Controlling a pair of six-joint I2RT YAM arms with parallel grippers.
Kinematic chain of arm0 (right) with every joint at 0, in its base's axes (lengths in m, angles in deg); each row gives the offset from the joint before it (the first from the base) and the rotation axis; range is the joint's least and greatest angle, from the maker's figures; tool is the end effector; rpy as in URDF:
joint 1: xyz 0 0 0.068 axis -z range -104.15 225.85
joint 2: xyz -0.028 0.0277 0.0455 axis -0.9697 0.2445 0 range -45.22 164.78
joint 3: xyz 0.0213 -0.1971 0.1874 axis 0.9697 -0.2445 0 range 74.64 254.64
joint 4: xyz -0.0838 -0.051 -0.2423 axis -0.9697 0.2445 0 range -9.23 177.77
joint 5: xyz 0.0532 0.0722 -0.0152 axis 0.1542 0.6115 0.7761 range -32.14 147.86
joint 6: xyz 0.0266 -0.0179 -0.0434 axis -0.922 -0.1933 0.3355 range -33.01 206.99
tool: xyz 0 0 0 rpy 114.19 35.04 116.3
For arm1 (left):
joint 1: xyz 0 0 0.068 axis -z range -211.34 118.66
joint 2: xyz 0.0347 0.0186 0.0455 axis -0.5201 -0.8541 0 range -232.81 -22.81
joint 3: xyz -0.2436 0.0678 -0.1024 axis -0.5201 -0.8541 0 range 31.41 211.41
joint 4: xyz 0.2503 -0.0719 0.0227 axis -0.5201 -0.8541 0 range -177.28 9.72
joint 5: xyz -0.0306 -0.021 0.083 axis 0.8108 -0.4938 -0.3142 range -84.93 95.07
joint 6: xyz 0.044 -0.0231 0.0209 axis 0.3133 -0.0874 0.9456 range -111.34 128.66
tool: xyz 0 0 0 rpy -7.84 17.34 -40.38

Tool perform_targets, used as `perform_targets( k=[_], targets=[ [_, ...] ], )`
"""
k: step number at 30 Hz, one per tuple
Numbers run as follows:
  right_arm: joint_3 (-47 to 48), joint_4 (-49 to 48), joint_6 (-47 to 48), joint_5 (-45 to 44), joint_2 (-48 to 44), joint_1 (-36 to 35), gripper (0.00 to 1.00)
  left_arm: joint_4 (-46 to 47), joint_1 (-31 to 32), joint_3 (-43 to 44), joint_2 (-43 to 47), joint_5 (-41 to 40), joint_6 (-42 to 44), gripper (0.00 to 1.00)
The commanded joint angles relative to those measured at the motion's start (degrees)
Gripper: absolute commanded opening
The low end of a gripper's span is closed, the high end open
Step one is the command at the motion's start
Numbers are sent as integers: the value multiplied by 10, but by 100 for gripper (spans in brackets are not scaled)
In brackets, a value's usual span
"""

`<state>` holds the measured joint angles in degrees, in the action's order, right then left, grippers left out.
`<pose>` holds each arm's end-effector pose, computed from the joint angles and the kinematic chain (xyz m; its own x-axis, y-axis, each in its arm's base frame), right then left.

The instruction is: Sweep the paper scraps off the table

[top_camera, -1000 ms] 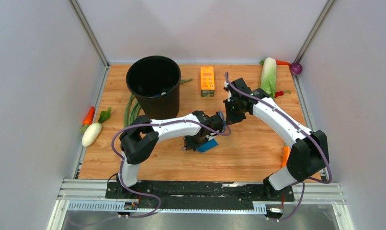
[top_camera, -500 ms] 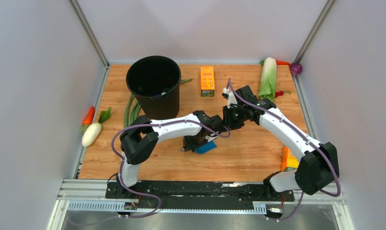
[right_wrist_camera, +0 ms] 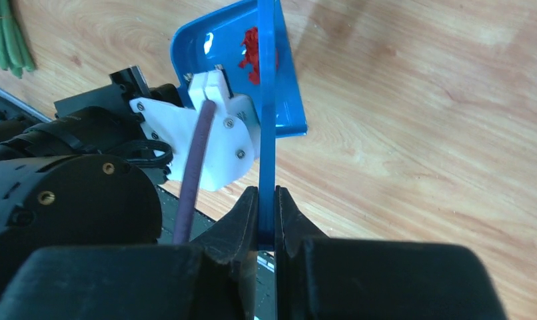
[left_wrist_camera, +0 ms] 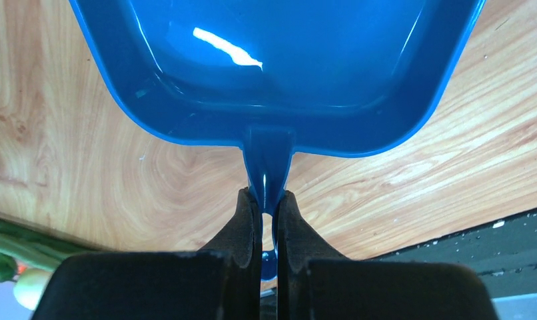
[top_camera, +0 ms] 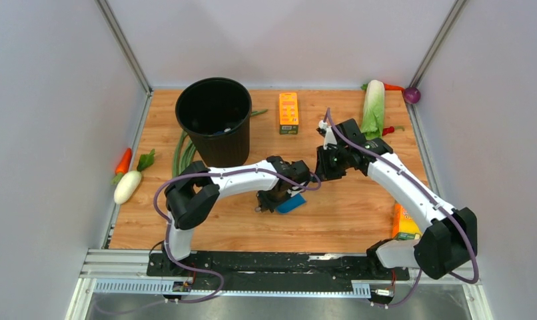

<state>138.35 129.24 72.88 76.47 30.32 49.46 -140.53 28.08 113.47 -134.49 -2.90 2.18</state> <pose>0.2275 0.1255 0.2840 -0.8918 -0.1847 -0.4129 -0.3563 0.8493 0.3895 0.1876 -0.3076 0.1807 -0.6017 0.7985 -0.0180 0.7896 0.5981 0.1374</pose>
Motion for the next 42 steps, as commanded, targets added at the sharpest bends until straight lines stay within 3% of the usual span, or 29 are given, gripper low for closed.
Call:
perform_targets(
  k=[1, 9, 16, 42],
  targets=[
    [30, 56, -23, -48, -19, 9, 0, 74, -2, -33, 42, 6, -29, 0],
    [45, 93, -65, -146, -47, 47, 0, 85, -2, -38, 60, -3, -37, 0],
    [49, 109, -94, -215, -62, 60, 0, 37, -2, 15, 59, -8, -22, 0],
    [8, 118, -102, -269, -88, 80, 0, -56, -2, 165, 91, -27, -54, 0]
  ],
)
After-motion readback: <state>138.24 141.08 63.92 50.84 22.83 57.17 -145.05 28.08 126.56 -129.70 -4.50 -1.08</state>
